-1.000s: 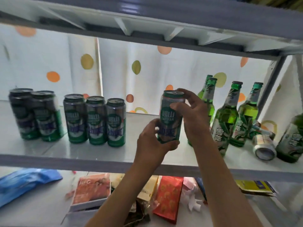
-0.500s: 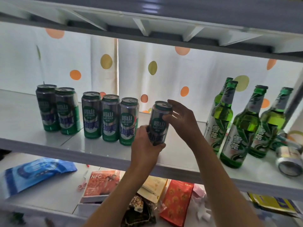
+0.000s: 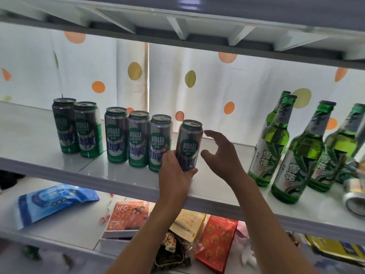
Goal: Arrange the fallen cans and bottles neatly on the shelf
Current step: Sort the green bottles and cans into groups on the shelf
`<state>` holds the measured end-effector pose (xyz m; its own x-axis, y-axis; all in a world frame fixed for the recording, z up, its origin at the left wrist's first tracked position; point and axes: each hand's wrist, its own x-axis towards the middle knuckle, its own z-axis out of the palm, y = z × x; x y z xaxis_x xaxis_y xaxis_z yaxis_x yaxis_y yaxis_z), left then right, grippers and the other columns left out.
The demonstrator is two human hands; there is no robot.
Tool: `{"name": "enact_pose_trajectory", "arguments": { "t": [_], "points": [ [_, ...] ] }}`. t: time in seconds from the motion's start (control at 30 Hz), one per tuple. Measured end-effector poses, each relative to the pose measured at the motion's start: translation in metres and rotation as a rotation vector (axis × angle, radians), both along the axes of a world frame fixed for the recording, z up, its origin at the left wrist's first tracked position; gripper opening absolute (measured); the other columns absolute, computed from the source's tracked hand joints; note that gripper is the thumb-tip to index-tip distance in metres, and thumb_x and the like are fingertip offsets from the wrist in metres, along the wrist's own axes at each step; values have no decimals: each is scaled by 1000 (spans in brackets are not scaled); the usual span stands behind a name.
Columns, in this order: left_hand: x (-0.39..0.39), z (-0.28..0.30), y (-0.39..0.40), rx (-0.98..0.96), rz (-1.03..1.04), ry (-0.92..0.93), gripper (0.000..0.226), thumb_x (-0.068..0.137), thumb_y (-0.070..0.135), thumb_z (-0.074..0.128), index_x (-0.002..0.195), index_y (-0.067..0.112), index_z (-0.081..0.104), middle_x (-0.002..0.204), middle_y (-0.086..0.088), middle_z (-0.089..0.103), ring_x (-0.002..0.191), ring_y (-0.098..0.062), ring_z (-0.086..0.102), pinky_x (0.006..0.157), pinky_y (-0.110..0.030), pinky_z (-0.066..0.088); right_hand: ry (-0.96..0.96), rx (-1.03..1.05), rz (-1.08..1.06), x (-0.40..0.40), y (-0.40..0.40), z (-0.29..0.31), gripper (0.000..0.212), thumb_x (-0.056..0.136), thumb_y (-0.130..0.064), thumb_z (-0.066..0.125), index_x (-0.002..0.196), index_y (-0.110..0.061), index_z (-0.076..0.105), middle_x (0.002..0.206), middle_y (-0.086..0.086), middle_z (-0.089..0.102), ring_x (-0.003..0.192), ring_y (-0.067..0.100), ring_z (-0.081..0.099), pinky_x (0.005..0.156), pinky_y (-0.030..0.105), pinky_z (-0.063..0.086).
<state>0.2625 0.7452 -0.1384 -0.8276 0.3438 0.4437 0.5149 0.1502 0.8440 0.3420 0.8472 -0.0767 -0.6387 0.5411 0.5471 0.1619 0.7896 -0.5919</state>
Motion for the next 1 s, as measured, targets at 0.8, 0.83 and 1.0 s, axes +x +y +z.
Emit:
{"name": "enact_pose_trajectory", "arguments": {
  "t": [0.8,0.83,1.0],
  "points": [
    [39,-24,-12,-164,-30,722,71,84,4,65,147,3,32,155,-13,30,146,-27,21,114,-47,28,-41,287,-188,54,-6,-48,57,83,-10,61,139,-11,49,143,9,50,133,25,45,111,37,38],
    [42,-23,-10,-171,-51,753,73,82,2,66,147,3,32,156,-12,28,146,-27,19,115,-45,24,-27,303,-202,60,-6,-48,58,83,-11,61,140,-11,48,144,10,50,133,25,45,111,37,38],
    [59,-17,0,-202,-179,806,86,75,-3,70,149,4,25,158,-9,21,147,-27,15,115,-45,18,49,323,-280,94,-11,-48,55,84,-12,57,139,-12,50,142,7,51,135,20,43,112,29,31]
  ]
}}
